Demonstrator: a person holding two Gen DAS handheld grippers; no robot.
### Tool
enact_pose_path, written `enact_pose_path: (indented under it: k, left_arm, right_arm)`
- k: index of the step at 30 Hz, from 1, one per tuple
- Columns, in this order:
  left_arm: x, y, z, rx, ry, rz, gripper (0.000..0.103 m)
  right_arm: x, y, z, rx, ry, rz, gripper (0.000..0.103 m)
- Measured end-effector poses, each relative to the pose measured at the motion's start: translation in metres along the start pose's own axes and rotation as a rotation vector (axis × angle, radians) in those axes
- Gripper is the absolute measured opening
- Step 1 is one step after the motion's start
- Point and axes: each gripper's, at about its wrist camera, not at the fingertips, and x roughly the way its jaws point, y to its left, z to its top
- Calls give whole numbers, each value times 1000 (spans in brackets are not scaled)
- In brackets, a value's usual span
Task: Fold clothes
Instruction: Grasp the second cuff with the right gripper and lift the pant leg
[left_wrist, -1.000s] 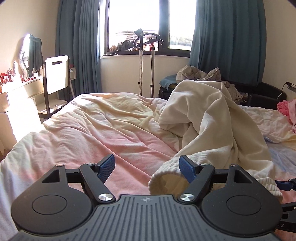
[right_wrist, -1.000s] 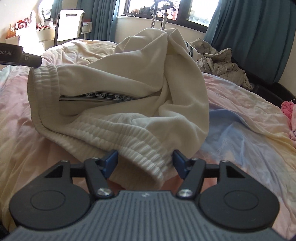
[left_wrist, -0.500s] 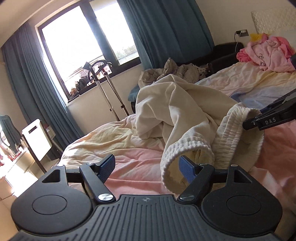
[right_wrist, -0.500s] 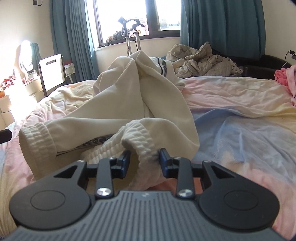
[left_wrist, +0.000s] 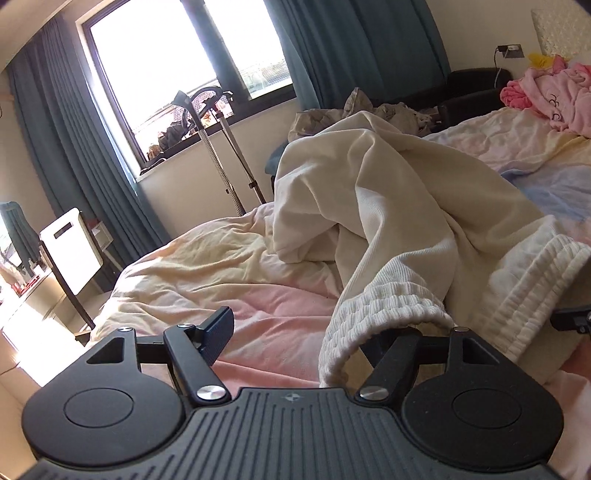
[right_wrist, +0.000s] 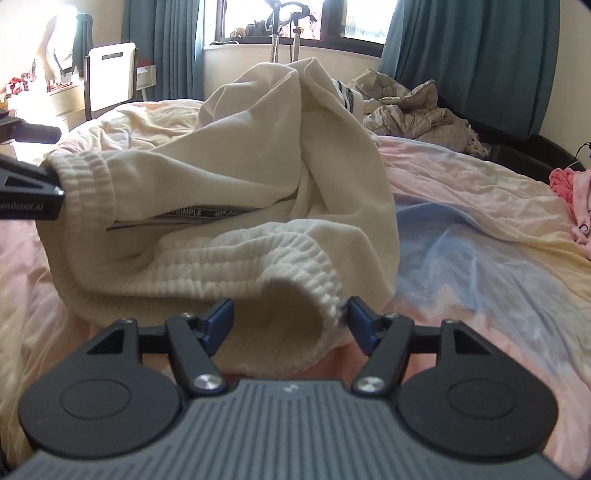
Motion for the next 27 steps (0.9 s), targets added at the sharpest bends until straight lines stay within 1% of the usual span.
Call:
enact_pose_path:
  k: [1,3,5,6,7,8,9,10,11,13,17,19,21,23,24,25,26,27]
  left_arm:
    - [5,9,3,-59,14,10,67]
    - [15,26,5,-175,39,24,66]
    - [22,41,2,-275,67,35,66]
    - [25,46,0,-312,83,36,66]
    - [28,52,-4,-350,103,34,66]
    - [30,56,-7,-378,119,31,66]
    - [31,57,-9,-388,126,26,66]
    - [31,56,-10,-384,125,23,66]
    - [30,54,-11,-375,120,23,66]
    - [26,48,-10,-335,97,20,66]
    - [15,22,-8,-200,16,0,66]
    - [12,14,-8,-177,-9,-15,66]
    - [13,6,-9,-164,-14,-8,66]
    - [20,3,-8,-172,-5,10,60]
    - [25,5,-7,-197,10,16,47]
    - [30,6,-5,-222,25,21,29]
    - [32,11,0,-243,27,22,20]
    - [31,18,9,-261,15,19,16]
  right_arm:
    - [4,1,-3,-15,28,-13,69]
    - [8,-3,-6,2,45,-34,68]
    - [6,-12,-4,53,12,-63,63]
    - [3,-18,-2,90,-23,-82,55]
    - [-1,-24,0,127,-57,-96,49]
    - [-4,-30,1,168,-90,-84,47]
    - [-7,-36,2,207,-120,-71,42]
    - [-8,-38,3,227,-131,-60,36]
    - [-7,-39,4,238,-136,-46,33]
    - [-4,-34,7,233,-138,-38,19]
    - [-9,-25,14,199,-172,-33,17]
    - [-15,-23,16,191,-204,-43,17]
    - [-20,-23,17,188,-229,-52,17]
    - [-19,-25,17,202,-232,-48,17]
    - [-18,-27,16,211,-229,-46,17]
    - [-15,-29,15,222,-218,-46,17]
    - [-13,-31,13,232,-209,-45,17]
    - [-11,-34,11,246,-195,-47,17]
